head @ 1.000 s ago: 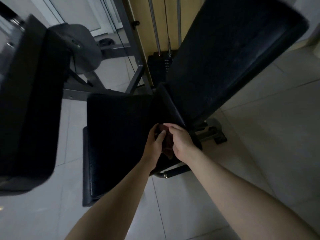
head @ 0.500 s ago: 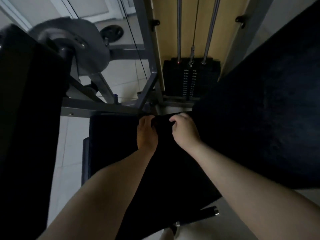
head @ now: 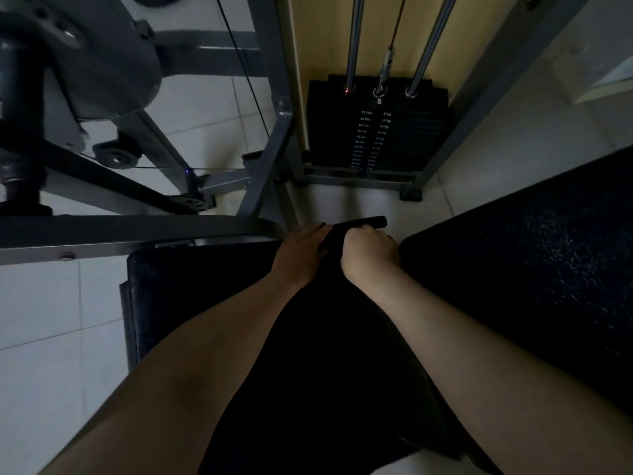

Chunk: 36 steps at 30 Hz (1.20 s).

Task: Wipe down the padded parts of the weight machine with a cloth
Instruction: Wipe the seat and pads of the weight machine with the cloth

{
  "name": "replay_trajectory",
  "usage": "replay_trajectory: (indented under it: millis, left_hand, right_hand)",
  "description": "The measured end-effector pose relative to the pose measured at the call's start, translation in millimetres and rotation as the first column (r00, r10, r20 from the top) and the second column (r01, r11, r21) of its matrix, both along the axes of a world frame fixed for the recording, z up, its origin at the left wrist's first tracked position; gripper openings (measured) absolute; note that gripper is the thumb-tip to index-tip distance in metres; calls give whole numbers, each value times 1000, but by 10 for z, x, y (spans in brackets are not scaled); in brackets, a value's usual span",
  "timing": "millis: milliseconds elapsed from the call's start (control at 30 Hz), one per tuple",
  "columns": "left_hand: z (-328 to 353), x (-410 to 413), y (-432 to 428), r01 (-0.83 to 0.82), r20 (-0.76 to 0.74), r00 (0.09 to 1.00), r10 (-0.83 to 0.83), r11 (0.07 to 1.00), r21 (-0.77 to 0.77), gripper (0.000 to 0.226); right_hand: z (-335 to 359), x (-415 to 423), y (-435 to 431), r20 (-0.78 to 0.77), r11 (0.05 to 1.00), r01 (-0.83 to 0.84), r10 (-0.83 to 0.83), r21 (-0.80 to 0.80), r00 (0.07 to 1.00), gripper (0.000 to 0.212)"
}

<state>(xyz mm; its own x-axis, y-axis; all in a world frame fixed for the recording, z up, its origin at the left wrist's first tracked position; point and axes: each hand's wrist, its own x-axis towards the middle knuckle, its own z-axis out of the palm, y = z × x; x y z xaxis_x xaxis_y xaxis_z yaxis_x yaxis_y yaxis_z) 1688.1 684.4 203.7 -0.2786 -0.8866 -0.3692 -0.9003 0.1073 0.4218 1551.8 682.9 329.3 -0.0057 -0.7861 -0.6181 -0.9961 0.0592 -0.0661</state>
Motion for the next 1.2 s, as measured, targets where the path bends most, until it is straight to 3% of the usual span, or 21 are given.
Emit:
replay_trajectory:
  millis: [133,267,467,567,700,800,867,1000,1200]
  left_hand:
    - [35,-410,-232,148,-33,989,-146,987,66,52]
    - [10,-341,-136,164,-41,985,-165,986,-27,42]
    - [88,285,64,28,124,992,-4,982,-189,49]
    - [101,82,108,-83,111,989,96,990,-113,51]
    - [153,-220,97,-66,61,996,64,998,26,40]
    - [395,-256,163,-109,-5,994,113,970,219,40]
    - [656,-248,318,-201,-71,972,224,949,243,42]
    - [1460,-328,718,-542,-287,757,587,809,226,31]
    - [2689,-830,1441,-552,-487,699,524,828,98,19]
  right_hand:
    - [-103,0,-18,-43,995,87,-89,-40,995,32]
    - [-104,0,17,-63,994,105,-107,-25,992,32]
    - [-36,-22,100,3,990,61,-61,-124,998,28]
    - [-3,-22,122,-5,989,20,-21,-147,1000,28]
    - [-3,-52,210,24,971,-90,98,-222,995,26]
    - [69,-115,277,145,958,-85,128,-275,981,21]
    - [167,-154,360,256,970,-5,69,-242,964,18]
    - [531,-338,645,521,965,231,-137,-120,843,36]
    - [1432,-965,1397,752,908,417,-300,38,586,56]
